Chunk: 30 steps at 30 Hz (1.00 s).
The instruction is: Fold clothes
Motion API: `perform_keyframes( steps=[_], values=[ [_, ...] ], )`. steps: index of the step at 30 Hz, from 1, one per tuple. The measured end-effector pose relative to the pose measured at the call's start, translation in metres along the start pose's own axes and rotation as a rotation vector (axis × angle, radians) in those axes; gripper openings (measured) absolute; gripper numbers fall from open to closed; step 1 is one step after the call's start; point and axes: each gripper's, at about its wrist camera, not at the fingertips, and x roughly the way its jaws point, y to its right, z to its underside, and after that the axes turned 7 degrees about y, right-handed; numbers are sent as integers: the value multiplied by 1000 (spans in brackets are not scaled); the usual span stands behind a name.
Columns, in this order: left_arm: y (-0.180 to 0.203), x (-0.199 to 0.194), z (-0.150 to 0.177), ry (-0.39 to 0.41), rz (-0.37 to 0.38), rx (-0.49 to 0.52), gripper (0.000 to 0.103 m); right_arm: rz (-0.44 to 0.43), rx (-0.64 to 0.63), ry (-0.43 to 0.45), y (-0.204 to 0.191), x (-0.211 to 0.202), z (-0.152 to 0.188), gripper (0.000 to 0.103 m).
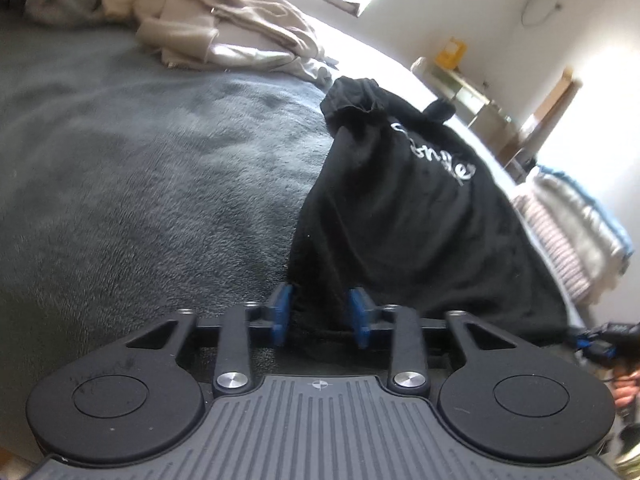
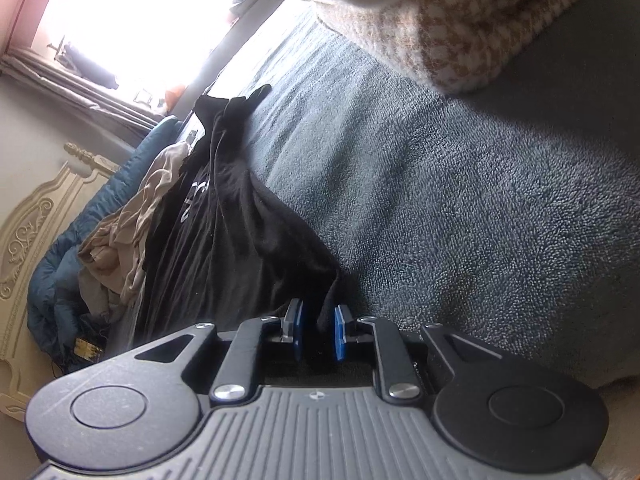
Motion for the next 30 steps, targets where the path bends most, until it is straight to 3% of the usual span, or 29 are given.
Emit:
perform_keyframes(
  steps=[1,3,7,12,14,16,18,19,21,25,27,30],
  values=[
    [1,-2,0,-2,4,-10,10,-2,-2,3,-1,-1,1,7],
    [-2,-10,-1,0,41,-71,4,-51,1,10,-8,-9,2,5],
    [-16,-19,-15,-8,194,-277,2,-163,51,22,-23,-22,-7,5],
    [-2,15,-94,-27,219,-372,2,-150,7,-17,-79,17,-60,4],
    [21,30,-161,26,189,-370,2,-132,-37,10,-126,40,-106,4],
    [48,31,-234,119,166,-366,1,-141,-85,115,-189,44,-169,3],
    [76,-8,-303,310,206,-364,1,-216,-119,305,-247,5,-220,3],
    [88,-33,-320,380,222,-337,0,-256,-135,401,-277,-15,-245,3],
    [112,-84,-351,514,252,-279,0,-293,-203,537,-315,-61,-263,3],
    [125,-142,-337,550,216,-151,0,-301,-247,562,-324,-106,-254,3],
    [114,-153,-310,539,209,-137,0,-314,-248,515,-306,-110,-237,3],
    [92,-145,-258,443,172,-125,0,-278,-241,396,-264,-96,-189,3]
  ],
)
